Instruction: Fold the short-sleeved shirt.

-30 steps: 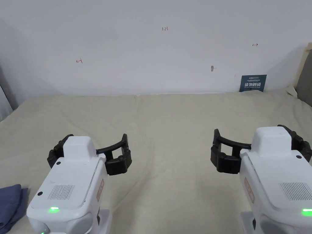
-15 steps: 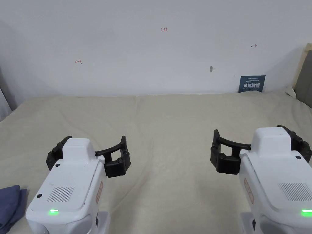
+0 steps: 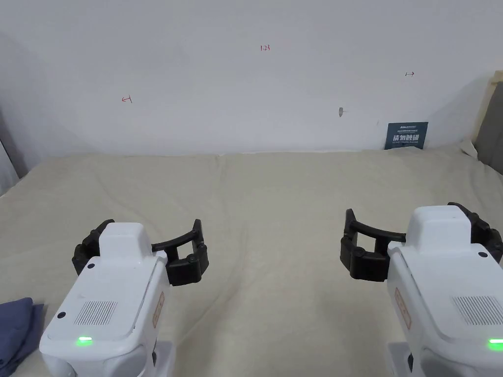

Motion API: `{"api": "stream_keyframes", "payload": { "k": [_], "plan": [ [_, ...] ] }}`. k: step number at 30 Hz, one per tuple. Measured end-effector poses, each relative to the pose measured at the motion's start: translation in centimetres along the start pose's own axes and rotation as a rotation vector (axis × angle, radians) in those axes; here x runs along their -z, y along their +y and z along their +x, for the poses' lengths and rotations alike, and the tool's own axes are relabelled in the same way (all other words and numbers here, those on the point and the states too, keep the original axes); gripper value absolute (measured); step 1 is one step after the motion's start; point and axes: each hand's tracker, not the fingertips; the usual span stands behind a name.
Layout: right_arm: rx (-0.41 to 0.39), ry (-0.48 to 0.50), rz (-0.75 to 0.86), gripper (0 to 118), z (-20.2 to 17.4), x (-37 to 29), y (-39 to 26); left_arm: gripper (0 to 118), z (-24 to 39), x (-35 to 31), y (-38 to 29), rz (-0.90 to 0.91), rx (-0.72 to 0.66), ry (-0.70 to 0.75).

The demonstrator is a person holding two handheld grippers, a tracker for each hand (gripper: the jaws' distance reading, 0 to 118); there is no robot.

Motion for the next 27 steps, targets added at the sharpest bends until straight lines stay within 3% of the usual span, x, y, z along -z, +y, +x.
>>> {"api": "stream_keyframes", "payload": {
  "k": [27],
  "plan": [
    [-0.003,-0.002,0.002,118,0.02,0.06,-0.07,118,-1.0,0.1,0.16,-0.002,-0.039,0.019]
  ]
}}
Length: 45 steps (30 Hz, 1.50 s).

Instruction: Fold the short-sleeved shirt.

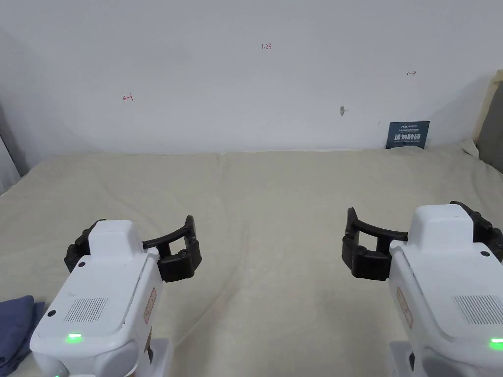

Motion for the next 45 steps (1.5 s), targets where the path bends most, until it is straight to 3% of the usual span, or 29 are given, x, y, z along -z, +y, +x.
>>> {"api": "stream_keyframes", "payload": {
  "k": [11,16,24,29,33,39,42,45],
  "plan": [
    [0.001,0.006,-0.012,118,-0.1,0.1,0.1,118,-0.1,0.1,-0.1,-0.001,-0.006,-0.004],
    [0.05,0.0,-0.09,118,-0.2,0.2,0.7,118,-0.1,0.2,-0.1,-0.004,-0.004,-0.006],
    [0.284,-0.15,-0.503,118,0.2,1.5,2.6,118,-0.3,0.0,0.0,-0.005,-0.004,-0.011],
    [0.429,-0.093,-0.577,118,1.1,2.0,2.8,118,-0.3,0.0,0.0,-0.003,-0.002,-0.014],
    [0.375,-0.152,-0.583,118,0.4,2.0,3.4,118,-0.3,0.0,0.0,-0.003,-0.003,-0.013],
    [0.273,-0.141,-0.542,118,-0.3,1.7,3.2,118,-0.4,0.1,-0.1,-0.003,-0.008,-0.011],
    [0.273,-0.099,-0.532,118,-0.1,1.8,2.9,118,-0.4,0.1,-0.2,-0.006,-0.015,-0.009],
    [0.215,-0.123,-0.51,118,-0.5,1.9,2.6,118,-0.5,0.0,-0.3,-0.01,-0.016,-0.011]
  ]
}}
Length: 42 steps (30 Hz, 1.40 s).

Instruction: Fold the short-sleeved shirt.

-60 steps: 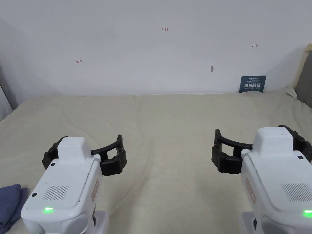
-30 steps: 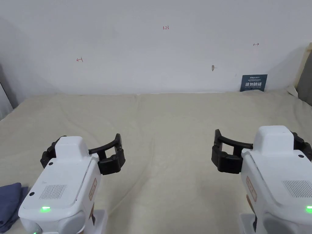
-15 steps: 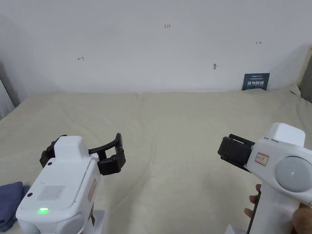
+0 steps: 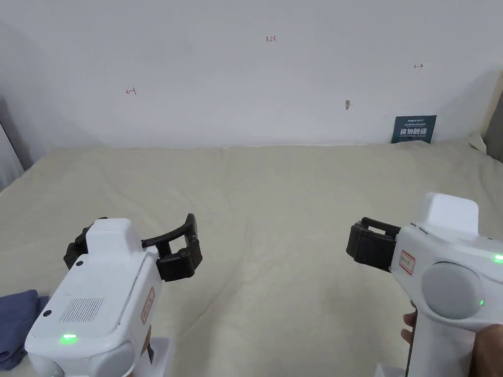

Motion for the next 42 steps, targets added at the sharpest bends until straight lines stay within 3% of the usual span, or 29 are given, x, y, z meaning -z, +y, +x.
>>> {"api": "stream_keyframes", "payload": {
  "k": [8,13,19,31,42],
  "plan": [
    [0.032,0.041,0.06,118,0.6,0.4,-0.7,118,-0.1,-0.1,0.1,0.003,0.005,0.006],
    [0.0,0.098,0.231,118,1.1,0.4,-1.6,118,-0.1,-0.1,0.2,0.005,0.005,0.011],
    [-0.03,0.082,0.401,118,1.2,1.3,-3.0,118,0.0,0.0,-0.1,-0.001,0.015,0.017],
    [-0.109,0.108,0.465,118,1.1,0.8,-3.3,118,0.2,0.1,-0.2,0.003,0.02,0.012],
    [-0.13,0.117,0.459,118,1.3,0.7,-3.4,118,0.4,0.0,-0.2,0.004,0.02,0.013]
  ]
}}
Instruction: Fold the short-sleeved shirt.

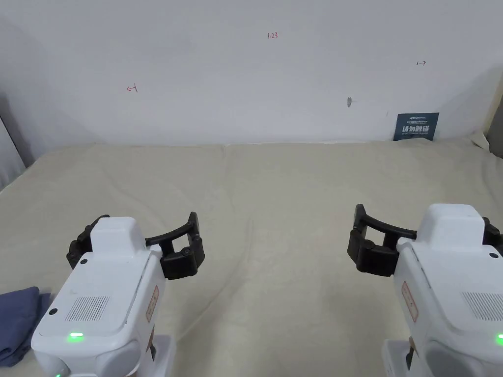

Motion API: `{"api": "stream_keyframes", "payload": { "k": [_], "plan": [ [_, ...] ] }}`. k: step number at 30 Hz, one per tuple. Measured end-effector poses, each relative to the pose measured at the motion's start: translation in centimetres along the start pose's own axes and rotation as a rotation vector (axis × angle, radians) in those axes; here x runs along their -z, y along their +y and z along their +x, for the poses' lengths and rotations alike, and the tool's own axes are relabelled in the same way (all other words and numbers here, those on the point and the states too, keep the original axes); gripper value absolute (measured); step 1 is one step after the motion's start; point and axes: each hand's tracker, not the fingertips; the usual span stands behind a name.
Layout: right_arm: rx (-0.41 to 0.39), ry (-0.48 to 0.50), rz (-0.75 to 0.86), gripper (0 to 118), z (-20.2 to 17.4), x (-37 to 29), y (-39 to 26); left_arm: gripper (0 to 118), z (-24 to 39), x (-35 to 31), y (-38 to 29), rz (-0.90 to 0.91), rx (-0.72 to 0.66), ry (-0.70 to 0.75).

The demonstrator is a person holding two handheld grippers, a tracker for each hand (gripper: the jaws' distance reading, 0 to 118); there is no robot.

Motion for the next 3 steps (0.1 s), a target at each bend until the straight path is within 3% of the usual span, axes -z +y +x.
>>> {"api": "stream_keyframes", "payload": {
  "k": [3],
  "plan": [
    [0.003,0.003,-0.002,118,0.03,-0.02,-0.08,118,0.11,-0.05,0.0,0.0,0.0,-0.003]
  ]
}}
